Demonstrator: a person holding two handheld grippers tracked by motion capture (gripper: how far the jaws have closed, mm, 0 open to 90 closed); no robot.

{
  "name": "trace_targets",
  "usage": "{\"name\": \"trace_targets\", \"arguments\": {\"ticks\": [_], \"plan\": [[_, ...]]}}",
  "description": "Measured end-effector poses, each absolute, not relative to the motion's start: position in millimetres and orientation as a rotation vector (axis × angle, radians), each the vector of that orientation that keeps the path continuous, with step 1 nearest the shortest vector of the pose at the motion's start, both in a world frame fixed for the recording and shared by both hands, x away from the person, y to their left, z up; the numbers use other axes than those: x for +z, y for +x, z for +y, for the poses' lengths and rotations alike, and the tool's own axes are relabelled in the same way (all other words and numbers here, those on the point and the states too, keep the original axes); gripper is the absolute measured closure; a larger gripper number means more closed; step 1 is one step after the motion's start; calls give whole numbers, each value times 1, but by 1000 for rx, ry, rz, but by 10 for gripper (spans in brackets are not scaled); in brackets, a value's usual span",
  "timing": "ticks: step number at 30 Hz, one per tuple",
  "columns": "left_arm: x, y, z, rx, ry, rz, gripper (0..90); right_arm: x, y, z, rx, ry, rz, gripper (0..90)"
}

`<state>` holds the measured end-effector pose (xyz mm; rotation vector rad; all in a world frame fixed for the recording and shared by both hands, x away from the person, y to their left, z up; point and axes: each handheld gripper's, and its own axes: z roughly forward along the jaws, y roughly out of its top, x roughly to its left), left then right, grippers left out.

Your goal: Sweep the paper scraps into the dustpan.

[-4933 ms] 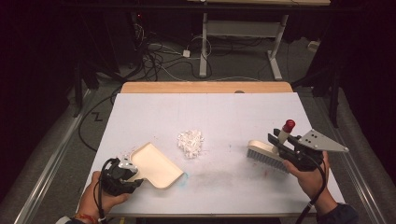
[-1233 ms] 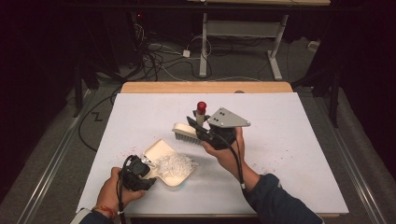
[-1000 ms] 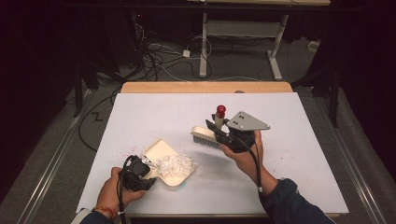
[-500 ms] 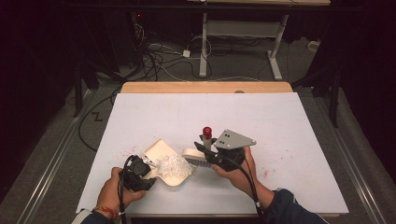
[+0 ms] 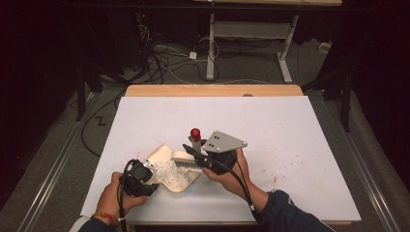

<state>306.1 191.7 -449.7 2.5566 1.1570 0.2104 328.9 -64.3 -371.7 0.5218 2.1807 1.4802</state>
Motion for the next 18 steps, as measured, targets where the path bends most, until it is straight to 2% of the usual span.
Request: {"name": "trace_targets", "arguments": {"ticks": [8,18], "plan": [[-451,306,194,206,2559,1163,634,-361,338,-82,1493,577,2103,702],[-452,306,192,215,2567,1171,634,-393,356,-87,1312,625,2109,702]]}}
